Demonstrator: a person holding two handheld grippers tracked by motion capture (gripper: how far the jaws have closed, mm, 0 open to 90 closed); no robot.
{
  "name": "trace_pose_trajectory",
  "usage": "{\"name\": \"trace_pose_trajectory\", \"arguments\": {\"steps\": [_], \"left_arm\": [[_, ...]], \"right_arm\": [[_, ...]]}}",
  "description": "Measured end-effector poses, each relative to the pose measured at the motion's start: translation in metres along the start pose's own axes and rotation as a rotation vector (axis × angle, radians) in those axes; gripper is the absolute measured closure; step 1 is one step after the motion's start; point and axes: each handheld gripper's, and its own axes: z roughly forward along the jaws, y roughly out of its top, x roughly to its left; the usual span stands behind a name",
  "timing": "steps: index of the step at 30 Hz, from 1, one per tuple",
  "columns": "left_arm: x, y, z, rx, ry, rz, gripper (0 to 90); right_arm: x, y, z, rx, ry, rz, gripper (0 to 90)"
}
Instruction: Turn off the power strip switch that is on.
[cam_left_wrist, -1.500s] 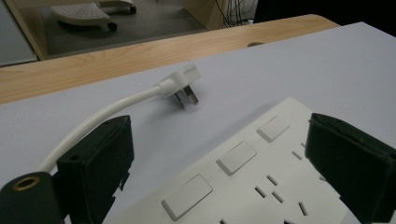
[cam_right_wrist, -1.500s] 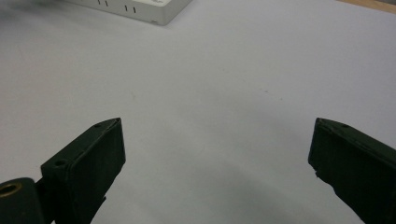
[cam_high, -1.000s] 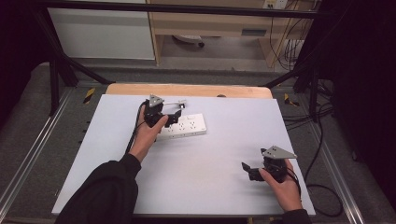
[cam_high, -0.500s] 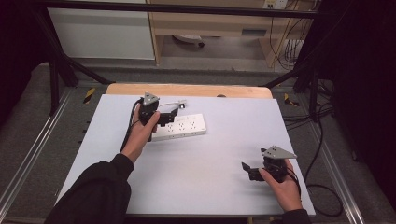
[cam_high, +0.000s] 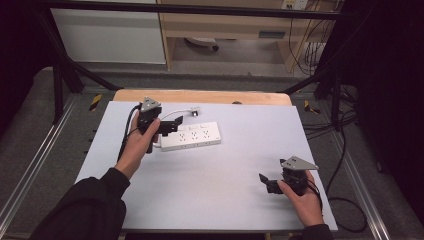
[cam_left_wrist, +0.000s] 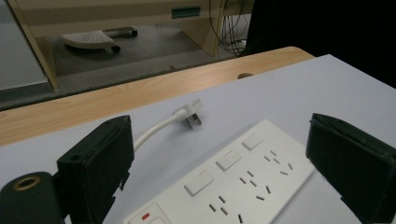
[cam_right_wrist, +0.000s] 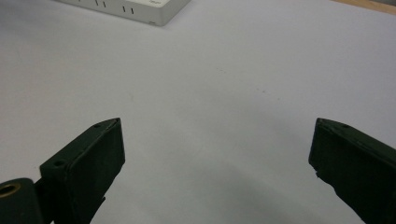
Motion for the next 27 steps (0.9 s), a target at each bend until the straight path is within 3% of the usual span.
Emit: {"name": "trace_pose_trajectory", "arguments": {"steps": [10,21,27], "left_arm": [[0.006,0.003,-0.033,0.009,0.005,-0.008,7.4],[0.01,-0.007,-0.066,0.017,0.011,-0.006,7.3],[0.015,-0.011,-0.085,-0.004,0.018,-0.026,7.4]], "right_arm": [[0.0,0.0,0.001,0.002,0.003,-0.006,4.6],[0.001,0.0,0.002,0.006,-0.001,-0.012,4.9],[0.0,0.0,0.001,0.004,-0.004,-0.012,6.0]]}}
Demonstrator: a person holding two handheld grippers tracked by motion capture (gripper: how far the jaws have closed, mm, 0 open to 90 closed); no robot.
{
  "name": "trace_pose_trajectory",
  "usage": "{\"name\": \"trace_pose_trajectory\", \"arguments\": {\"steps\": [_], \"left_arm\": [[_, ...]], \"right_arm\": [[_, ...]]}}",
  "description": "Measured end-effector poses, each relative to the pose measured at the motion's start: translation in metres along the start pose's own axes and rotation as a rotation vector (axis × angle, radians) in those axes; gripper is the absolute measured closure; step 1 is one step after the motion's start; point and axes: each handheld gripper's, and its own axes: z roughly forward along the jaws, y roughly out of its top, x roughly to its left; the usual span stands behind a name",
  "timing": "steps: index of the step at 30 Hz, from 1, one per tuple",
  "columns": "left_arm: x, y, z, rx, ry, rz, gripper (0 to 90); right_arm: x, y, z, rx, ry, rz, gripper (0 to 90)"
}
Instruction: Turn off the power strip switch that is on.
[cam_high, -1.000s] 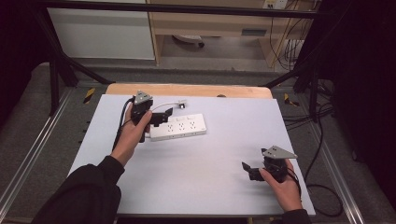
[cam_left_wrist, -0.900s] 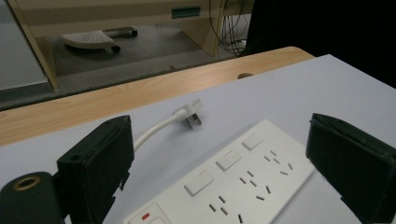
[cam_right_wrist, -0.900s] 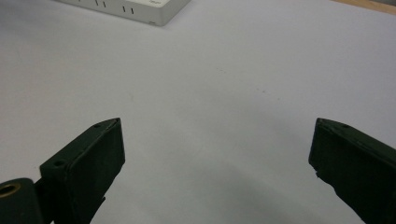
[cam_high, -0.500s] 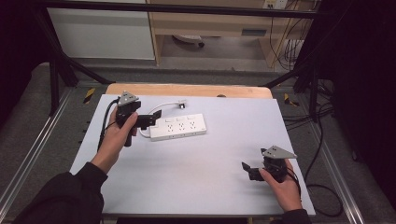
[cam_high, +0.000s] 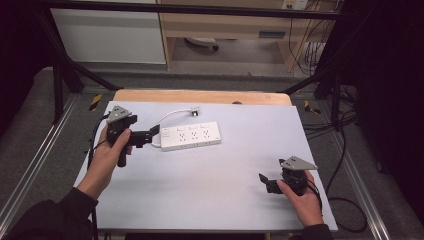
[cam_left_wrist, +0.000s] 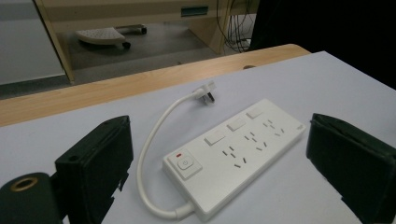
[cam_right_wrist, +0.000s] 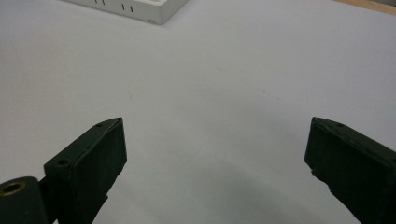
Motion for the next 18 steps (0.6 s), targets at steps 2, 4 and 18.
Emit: {"name": "trace_pose_trajectory", "arguments": {"steps": [2,4,18], "left_arm": [[0.002,-0.003,-0.006,-0.009,0.001,-0.008,7.4],[0.003,-0.006,-0.013,-0.018,0.001,-0.013,7.4],[0.01,-0.046,-0.048,-0.025,0.011,-0.053,7.4]], "right_arm": [[0.0,0.0,0.0,0.002,-0.002,0.0,6.0],[0.0,0.0,0.0,0.003,-0.002,0.0,6.0],[-0.001,0.0,0.001,0.004,-0.003,0.004,5.7]]}}
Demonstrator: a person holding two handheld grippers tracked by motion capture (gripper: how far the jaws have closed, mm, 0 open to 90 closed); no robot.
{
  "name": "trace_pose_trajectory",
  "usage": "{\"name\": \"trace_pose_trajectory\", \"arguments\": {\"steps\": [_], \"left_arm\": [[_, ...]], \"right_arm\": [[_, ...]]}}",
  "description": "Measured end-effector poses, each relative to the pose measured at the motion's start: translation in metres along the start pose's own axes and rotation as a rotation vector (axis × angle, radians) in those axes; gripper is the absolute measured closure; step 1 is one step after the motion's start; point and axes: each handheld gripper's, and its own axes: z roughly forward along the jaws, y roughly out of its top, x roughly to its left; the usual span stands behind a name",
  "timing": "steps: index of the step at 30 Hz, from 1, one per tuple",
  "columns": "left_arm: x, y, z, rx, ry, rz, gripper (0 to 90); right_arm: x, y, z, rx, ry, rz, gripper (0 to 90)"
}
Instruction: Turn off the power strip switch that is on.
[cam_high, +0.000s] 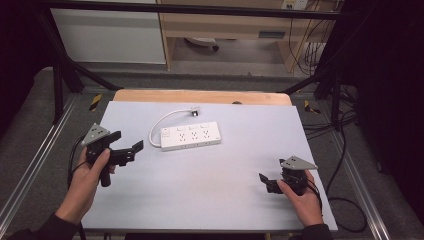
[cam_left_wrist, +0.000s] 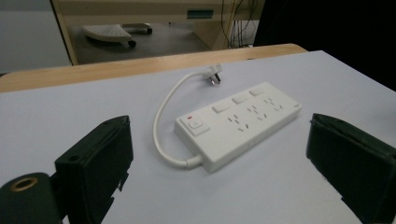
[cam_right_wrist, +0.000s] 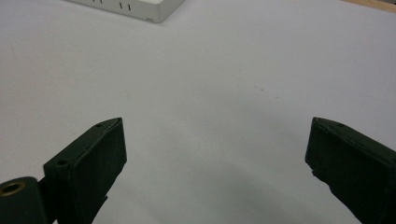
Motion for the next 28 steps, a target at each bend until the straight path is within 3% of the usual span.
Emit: {"name": "trace_pose_trajectory", "arguments": {"steps": [16,23,26,28], "left_arm": [[0.005,-0.059,-0.017,0.036,0.01,-0.03,7.8],[-0.005,-0.087,-0.018,0.094,-0.037,-0.025,8.3],[-0.011,-0.094,-0.019,0.118,-0.05,0.007,8.1],[-0.014,-0.095,-0.02,0.122,-0.058,0.003,8.1]], "right_arm": [[-0.001,0.0,0.0,0.006,-0.008,0.007,4.9],[-0.002,-0.002,0.003,0.023,-0.016,0.014,4.3],[-0.005,-0.003,0.006,0.047,-0.03,0.02,3.9],[-0.007,-0.005,0.011,0.077,-0.043,0.031,3.3]]}}
